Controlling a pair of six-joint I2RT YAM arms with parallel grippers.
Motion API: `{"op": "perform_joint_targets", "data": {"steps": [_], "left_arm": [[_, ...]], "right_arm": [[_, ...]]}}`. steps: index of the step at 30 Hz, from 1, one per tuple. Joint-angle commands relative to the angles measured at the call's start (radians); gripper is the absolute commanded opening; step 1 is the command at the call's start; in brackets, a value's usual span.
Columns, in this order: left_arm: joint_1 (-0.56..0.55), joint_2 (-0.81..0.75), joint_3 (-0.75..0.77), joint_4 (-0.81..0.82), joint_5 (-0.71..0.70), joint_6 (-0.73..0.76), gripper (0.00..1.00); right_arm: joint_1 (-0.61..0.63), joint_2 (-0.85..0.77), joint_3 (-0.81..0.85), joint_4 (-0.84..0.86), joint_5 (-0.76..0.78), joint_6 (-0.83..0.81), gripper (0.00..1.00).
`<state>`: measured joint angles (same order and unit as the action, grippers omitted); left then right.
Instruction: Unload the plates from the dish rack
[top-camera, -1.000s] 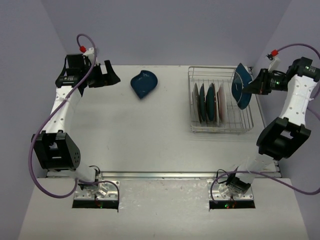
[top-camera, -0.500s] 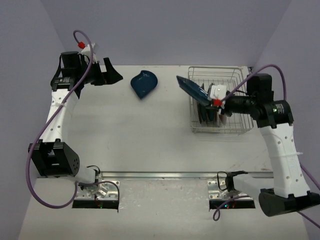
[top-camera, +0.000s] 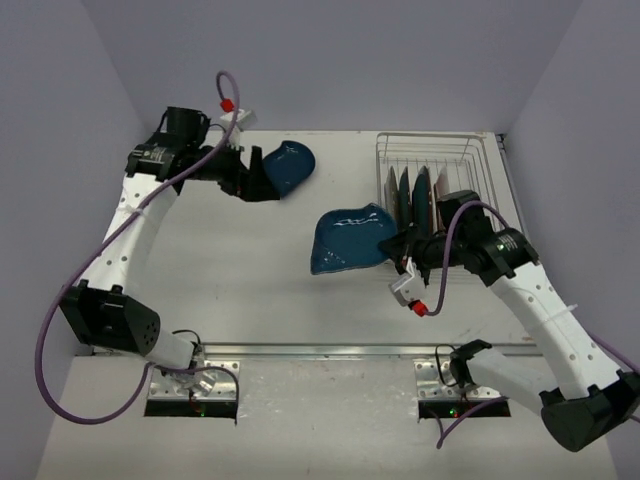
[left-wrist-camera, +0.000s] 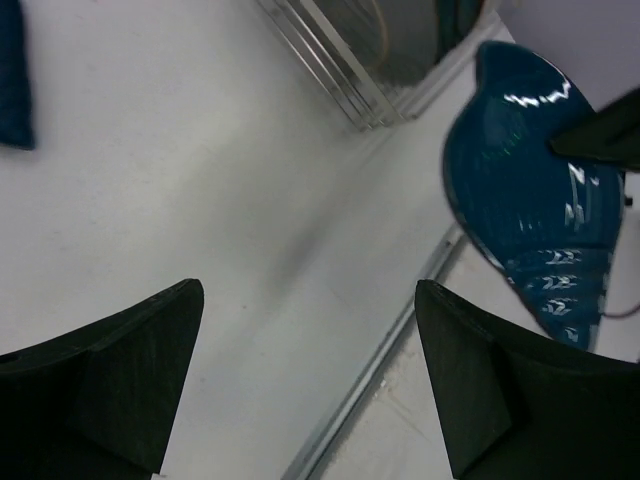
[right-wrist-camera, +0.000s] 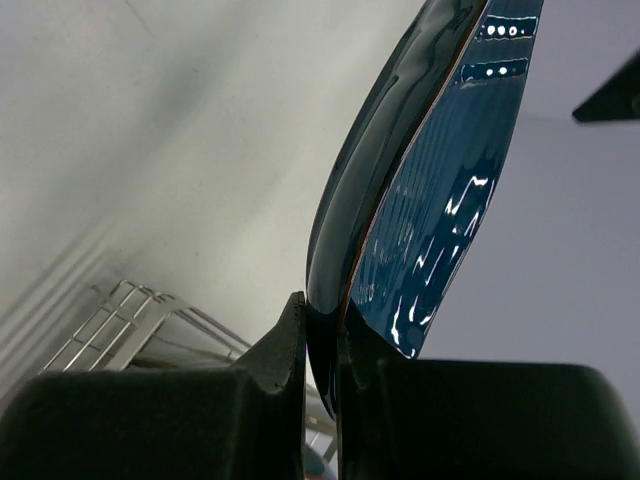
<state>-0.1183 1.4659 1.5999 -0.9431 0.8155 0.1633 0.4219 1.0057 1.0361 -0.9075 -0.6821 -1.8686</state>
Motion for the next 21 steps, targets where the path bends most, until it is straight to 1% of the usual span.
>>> {"op": "perform_joint_targets", "data": {"steps": [1, 6, 11, 14, 21], "left_arm": [[-0.132, 0.021, -0.02, -0.133, 0.003, 0.078, 0.81], [-0.184, 0.043, -0.016, -0.109, 0.009, 0.03, 0.8], [-0.264, 0.067, -0.025, -0.112, -0.036, 0.015, 0.73], [-0.284, 0.068, -0.055, -0.117, -0.036, 0.015, 0.7], [-0.297, 0.081, -0.135, -0.128, -0.057, 0.004, 0.65]], "right_arm": [[0.102, 0.004, -0.043, 0.132, -0.018, -0.389, 0.0], [0.21, 0.021, -0.066, 0.15, 0.072, -0.364, 0.0], [0.275, 0.036, -0.077, 0.217, 0.135, -0.314, 0.0], [0.282, 0.045, -0.076, 0.237, 0.159, -0.3, 0.0], [0.287, 0.052, -0.085, 0.3, 0.187, -0.273, 0.0]]}}
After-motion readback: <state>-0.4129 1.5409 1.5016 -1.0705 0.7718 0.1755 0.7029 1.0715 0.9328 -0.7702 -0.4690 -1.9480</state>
